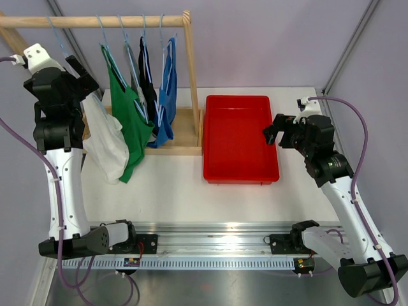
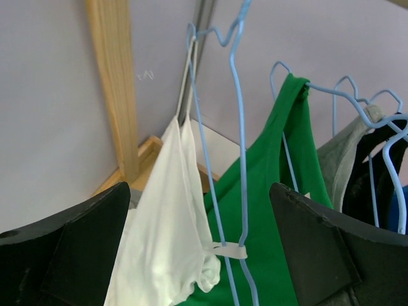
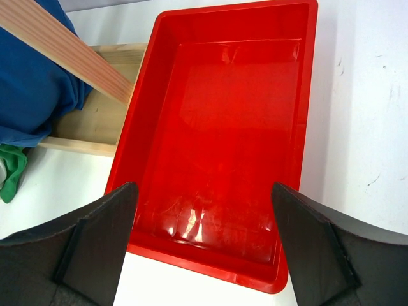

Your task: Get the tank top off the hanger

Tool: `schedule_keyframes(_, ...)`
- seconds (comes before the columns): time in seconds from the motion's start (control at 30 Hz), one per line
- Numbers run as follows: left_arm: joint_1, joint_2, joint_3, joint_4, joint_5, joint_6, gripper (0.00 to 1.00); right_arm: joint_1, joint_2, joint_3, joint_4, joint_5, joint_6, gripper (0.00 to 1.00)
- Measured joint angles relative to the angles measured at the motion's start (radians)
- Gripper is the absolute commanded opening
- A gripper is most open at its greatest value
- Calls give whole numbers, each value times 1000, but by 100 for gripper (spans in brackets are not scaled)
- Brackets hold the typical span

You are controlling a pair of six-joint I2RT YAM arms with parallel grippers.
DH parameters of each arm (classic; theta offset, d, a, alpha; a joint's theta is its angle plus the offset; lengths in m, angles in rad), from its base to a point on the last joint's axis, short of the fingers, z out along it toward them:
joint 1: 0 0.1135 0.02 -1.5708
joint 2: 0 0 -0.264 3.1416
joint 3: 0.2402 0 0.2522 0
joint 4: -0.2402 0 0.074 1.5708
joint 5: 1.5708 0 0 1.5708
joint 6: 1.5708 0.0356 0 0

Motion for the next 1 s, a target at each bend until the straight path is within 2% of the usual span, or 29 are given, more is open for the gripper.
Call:
schedule_keyframes(0.2, 24, 17, -10, 5, 88, -23, 91, 0, 0, -3, 2, -8, 3, 93)
schedule_keyframes(0.27, 31, 18, -10, 5, 99, -29, 85, 0, 0, -3, 3, -15, 4, 93)
schedule_keyframes(0.5, 39, 35, -12, 14, 116, -36, 77, 0, 0, -5, 3, -18, 5, 93)
schedule_keyframes(0.57, 39, 46, -12, 15, 118, -37, 72, 0, 0, -5, 3, -18, 5, 94)
schedule_keyframes(0.67, 40, 66, -12, 18, 126, -38, 62, 0, 0, -5, 3, -18, 6, 94)
schedule_keyframes(0.77, 40, 84, -12, 20, 132, -45, 20, 0, 0, -5, 3, -18, 6, 93)
schedule_keyframes(0.83, 40, 93, -11, 19, 135, -44, 5, 0, 0, -5, 3, -18, 6, 93)
schedule_keyframes(1.0, 41, 105, -12, 20, 139, -40, 0, 0, 0, -5, 3, -18, 6, 93)
